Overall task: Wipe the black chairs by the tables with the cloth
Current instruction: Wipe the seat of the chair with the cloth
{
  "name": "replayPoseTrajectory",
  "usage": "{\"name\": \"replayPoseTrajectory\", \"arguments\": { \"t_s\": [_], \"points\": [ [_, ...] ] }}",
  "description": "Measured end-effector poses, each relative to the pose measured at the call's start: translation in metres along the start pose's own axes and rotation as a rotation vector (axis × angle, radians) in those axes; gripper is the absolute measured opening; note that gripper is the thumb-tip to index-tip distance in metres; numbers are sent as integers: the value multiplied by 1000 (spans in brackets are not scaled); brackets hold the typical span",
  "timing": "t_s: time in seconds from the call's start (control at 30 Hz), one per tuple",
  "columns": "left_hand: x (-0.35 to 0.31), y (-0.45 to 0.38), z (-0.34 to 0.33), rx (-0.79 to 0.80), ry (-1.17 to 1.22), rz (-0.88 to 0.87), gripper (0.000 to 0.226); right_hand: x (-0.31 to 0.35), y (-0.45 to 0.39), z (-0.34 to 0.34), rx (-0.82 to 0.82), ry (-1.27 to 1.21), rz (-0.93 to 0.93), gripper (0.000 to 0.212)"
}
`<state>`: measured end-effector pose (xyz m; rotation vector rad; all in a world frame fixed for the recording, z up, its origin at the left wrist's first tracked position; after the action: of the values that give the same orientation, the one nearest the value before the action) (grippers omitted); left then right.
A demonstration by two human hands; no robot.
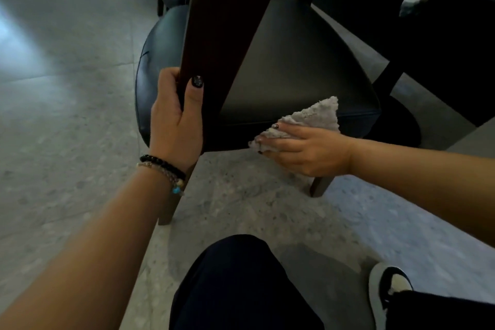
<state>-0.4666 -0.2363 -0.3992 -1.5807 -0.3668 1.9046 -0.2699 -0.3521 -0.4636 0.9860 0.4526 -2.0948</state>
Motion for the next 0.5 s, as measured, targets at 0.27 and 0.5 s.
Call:
{"name": "replayPoseTrajectory", "arguments": {
  "t_s": [0.27,0.5],
  "points": [
    [4,4,-1,-33,-67,-88,14,-2,-65,15,-109,-69,-31,34],
    [8,6,-2,-88,-35,-75,11,-17,54,9,127,-3,42,38]
  ]
}}
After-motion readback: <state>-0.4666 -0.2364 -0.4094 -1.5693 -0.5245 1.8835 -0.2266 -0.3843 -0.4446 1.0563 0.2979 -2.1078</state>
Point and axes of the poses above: each hand's wrist, its own y-axis away from the middle knuckle, its own z-axis out of the back of the hand, x = y × z, the point moved 4 cm from there along -y, towards the middle knuckle, and after that the axes turned 5 degrees about y, right-handed, at the moved point
